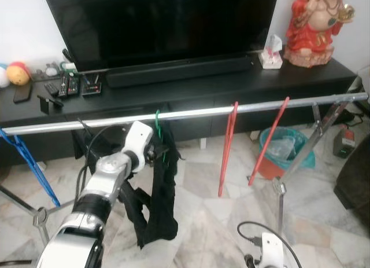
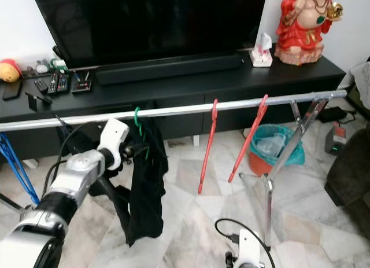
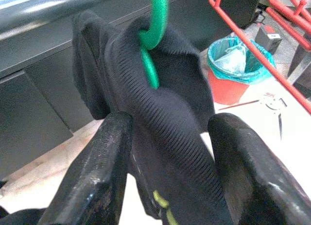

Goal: Hang hanger

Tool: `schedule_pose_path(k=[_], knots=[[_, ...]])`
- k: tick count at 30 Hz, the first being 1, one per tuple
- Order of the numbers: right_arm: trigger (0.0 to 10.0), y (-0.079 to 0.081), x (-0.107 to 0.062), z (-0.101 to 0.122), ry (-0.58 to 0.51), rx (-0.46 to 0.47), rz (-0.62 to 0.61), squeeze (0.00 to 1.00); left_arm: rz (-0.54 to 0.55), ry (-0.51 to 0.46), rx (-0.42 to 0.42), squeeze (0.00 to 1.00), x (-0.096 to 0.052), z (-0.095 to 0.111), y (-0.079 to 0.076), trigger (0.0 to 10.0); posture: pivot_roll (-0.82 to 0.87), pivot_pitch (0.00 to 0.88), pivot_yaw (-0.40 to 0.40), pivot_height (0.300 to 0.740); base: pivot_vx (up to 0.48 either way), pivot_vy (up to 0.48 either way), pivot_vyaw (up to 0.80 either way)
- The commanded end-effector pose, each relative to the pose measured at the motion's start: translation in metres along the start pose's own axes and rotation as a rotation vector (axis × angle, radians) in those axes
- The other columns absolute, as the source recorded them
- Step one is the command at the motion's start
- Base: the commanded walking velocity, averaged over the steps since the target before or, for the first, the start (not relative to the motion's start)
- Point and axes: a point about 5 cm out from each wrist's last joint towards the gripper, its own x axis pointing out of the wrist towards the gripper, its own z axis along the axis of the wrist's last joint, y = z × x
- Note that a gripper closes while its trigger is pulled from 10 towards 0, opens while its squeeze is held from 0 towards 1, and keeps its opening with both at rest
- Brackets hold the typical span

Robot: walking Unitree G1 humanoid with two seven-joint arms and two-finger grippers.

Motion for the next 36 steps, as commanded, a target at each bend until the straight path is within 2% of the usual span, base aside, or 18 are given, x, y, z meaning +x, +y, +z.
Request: schedule_pose_path(k=[1, 3, 6, 7, 8, 10, 15, 16, 17, 18, 19, 21, 22, 25, 26, 27, 29, 36], knots=[[10.0, 0.001, 0.0, 0.0, -0.003, 0.019, -0.001, 0.0, -0.003, -0.025, -0.014, 1.0, -0.005, 0.004, 0.003, 10.0, -0.2, 0.0, 0.045, 0.74, 0.0, 0.0, 0.0], [10.0, 0.001, 0.0, 0.0, -0.002, 0.014, -0.001, 0.0, -0.029, -0.078, -0.043, 1.0, -0.021, 0.011, 0.004, 10.0, -0.19, 0.0, 0.042, 0.74, 0.0, 0.0, 0.0], [10.0, 0.001, 0.0, -0.001, -0.002, 0.018, -0.002, 0.0, -0.067, -0.113, -0.057, 1.0, -0.036, 0.015, 0.003, 10.0, -0.19, 0.0, 0.041, 0.74, 0.0, 0.0, 0.0], [10.0, 0.001, 0.0, -0.001, -0.002, 0.018, -0.002, 0.0, -0.067, -0.113, -0.057, 1.0, -0.036, 0.015, 0.003, 10.0, -0.19, 0.0, 0.041, 0.74, 0.0, 0.0, 0.0], [10.0, 0.0, 0.0, -0.001, -0.002, 0.022, -0.004, 0.0, -0.091, -0.14, -0.055, 1.0, -0.045, 0.018, 0.002, 10.0, -0.19, 0.0, 0.039, 0.74, 0.0, 0.0, 0.0], [10.0, 0.0, 0.0, -0.001, -0.002, 0.025, -0.006, 0.0, -0.104, -0.159, -0.072, 1.0, -0.055, 0.019, 0.001, 10.0, -0.19, 0.0, 0.038, 0.74, 0.0, 0.0, 0.0], [10.0, -0.001, 0.0, -0.001, -0.001, 0.028, -0.014, 0.0, -0.038, -0.194, -0.135, 1.0, -0.085, 0.008, 0.008, 10.0, -0.19, 0.0, 0.034, 0.74, 0.0, 0.0, 0.0], [10.0, -0.001, 0.0, -0.001, -0.001, 0.027, -0.016, 0.0, 0.067, -0.172, -0.142, 0.55, -0.1, -0.006, 0.017, 10.0, -0.19, 0.0, 0.034, 0.74, 0.0, 0.0, 0.0], [10.0, -0.001, 0.0, -0.001, -0.001, 0.027, -0.016, 0.0, 0.067, -0.172, -0.142, 0.55, -0.1, -0.006, 0.017, 10.0, -0.19, 0.0, 0.034, 0.74, 0.0, 0.0, 0.0], [10.0, -0.001, 0.0, -0.001, -0.001, 0.03, -0.018, 0.0, 0.139, -0.151, -0.158, 0.0, -0.111, -0.017, 0.023, 10.0, -0.19, 0.0, 0.034, 0.74, 0.0, 0.0, 0.0], [10.0, -0.001, 0.0, -0.001, -0.001, 0.03, -0.018, 0.0, 0.139, -0.151, -0.158, 0.0, -0.111, -0.017, 0.023, 10.0, -0.19, 0.0, 0.034, 0.74, 0.0, 0.0, 0.0], [10.0, -0.001, 0.0, 0.0, 0.0, 0.031, -0.019, 0.0, 0.278, -0.036, -0.131, 0.0, -0.125, -0.054, 0.033, 10.0, -0.18, 0.0, 0.032, 0.74, 0.0, 0.0, 0.0], [10.0, -0.001, 0.0, 0.0, 0.001, 0.031, -0.02, 0.0, 0.363, 0.021, -0.157, 0.0, -0.13, -0.071, 0.04, 10.0, -0.18, 0.0, 0.028, 0.74, 0.0, 0.0, 0.0], [10.0, -0.001, 0.0, -0.001, 0.003, 0.031, -0.021, 0.0, 0.473, 0.1, -0.185, 0.0, -0.138, -0.093, 0.046, 10.0, -0.18, 0.0, 0.025, 0.74, 0.0, 0.0, 0.0], [10.0, -0.001, 0.0, -0.001, 0.003, 0.031, -0.021, 0.0, 0.473, 0.1, -0.185, 0.0, -0.138, -0.093, 0.046, 10.0, -0.18, 0.0, 0.025, 0.74, 0.0, 0.0, 0.0], [10.0, -0.001, 0.0, -0.001, 0.003, 0.031, -0.021, 0.0, 0.499, 0.142, -0.201, 0.0, -0.14, -0.104, 0.047, 10.0, -0.18, 0.0, 0.025, 0.74, 0.0, 0.0, 0.0], [10.0, -0.001, 0.0, -0.001, 0.003, 0.038, -0.025, 0.0, 0.514, 0.277, -0.239, 0.0, -0.146, -0.135, 0.038, 10.0, -0.18, 0.0, 0.026, 0.74, 0.0, 0.0, 0.0], [10.0, -0.002, 0.0, -0.002, 0.007, 0.027, -0.028, 0.0, 0.483, 0.5, -0.28, 0.0, -0.143, -0.18, 0.012, 10.0, -0.19, 0.0, 0.012, 0.74, 0.0, 0.0, 0.0]])
